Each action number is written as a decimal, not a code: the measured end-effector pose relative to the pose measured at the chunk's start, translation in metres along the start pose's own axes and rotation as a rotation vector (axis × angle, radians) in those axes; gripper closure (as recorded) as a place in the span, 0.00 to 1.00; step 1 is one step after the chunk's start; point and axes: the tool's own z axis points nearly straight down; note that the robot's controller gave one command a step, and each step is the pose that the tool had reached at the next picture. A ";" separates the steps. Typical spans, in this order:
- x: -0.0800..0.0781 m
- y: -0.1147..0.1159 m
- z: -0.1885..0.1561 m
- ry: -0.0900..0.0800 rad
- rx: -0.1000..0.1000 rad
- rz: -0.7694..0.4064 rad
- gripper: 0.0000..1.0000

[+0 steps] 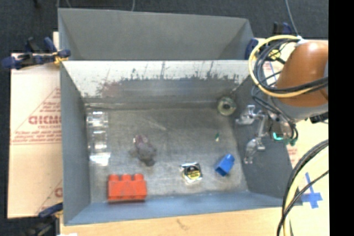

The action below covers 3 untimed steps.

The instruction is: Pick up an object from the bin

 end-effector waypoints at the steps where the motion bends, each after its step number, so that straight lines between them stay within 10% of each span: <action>1: 0.007 0.005 0.066 -0.014 0.004 -0.476 0.00; 3: 0.009 0.026 0.036 -0.011 0.005 -1.089 0.00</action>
Offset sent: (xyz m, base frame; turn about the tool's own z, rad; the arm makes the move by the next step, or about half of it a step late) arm -0.0108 0.0060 -0.0700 -0.4799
